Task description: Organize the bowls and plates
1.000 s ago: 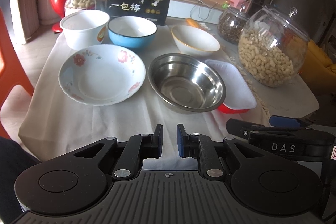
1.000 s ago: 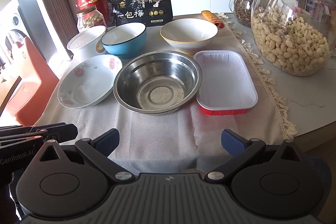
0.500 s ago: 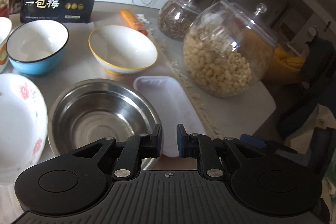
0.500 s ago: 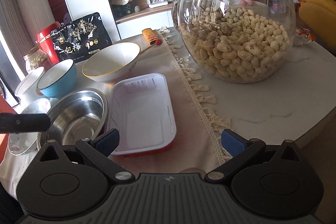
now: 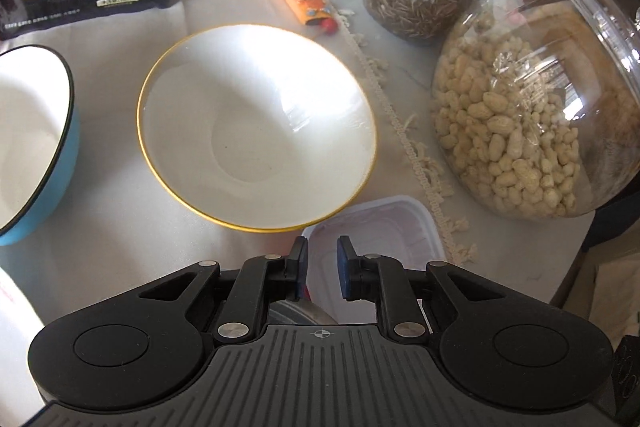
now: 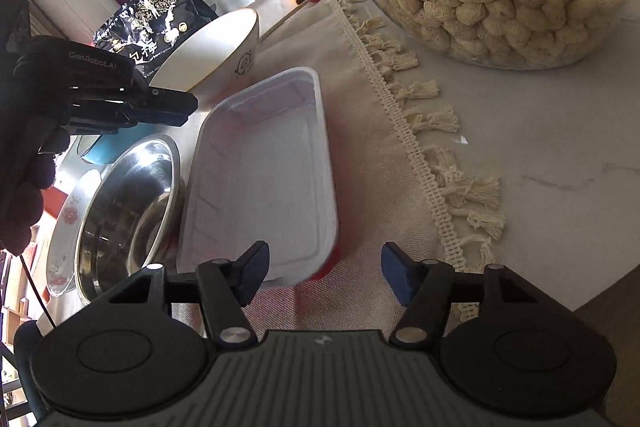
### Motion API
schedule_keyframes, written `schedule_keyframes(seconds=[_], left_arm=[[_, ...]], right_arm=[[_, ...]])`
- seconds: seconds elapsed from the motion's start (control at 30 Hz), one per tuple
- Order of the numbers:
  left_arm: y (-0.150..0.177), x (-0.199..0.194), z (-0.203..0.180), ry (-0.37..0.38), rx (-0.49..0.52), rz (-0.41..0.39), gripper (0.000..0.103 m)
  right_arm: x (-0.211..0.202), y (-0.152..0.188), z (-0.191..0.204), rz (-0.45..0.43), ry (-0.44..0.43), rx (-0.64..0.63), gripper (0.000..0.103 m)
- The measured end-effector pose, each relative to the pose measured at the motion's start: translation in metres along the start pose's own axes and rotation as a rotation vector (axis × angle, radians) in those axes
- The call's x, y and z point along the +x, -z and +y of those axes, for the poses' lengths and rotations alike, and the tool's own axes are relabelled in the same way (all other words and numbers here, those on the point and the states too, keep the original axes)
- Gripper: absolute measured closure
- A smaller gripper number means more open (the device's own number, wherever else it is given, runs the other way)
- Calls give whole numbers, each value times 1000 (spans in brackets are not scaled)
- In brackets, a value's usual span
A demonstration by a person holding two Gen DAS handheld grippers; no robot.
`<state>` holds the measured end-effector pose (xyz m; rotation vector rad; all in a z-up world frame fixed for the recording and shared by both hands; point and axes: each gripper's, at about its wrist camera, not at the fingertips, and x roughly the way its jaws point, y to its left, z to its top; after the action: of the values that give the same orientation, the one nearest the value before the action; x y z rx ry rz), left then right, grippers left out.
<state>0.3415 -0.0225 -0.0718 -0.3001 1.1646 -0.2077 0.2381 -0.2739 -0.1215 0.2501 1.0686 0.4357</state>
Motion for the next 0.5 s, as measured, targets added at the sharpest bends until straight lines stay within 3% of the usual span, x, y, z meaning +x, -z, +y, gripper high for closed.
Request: schedule_keyframes(seconds=[0.13, 0.17, 0.2, 0.33, 0.5], left_arm=[[-7, 16, -6, -104, 55, 23, 84], [-8, 20, -7, -117, 58, 31, 78], [-9, 24, -7, -114, 50, 42, 79], [-10, 34, -17, -44, 27, 73, 80], [-7, 53, -46, 64, 19, 122, 80]], right_arm=[[2, -2, -5, 13, -57, 13, 61], [3, -2, -6, 16, -71, 11, 63], [3, -2, -6, 16, -81, 9, 66], [2, -3, -8, 12, -110, -7, 69], [-15, -10, -13, -60, -56, -57, 72]])
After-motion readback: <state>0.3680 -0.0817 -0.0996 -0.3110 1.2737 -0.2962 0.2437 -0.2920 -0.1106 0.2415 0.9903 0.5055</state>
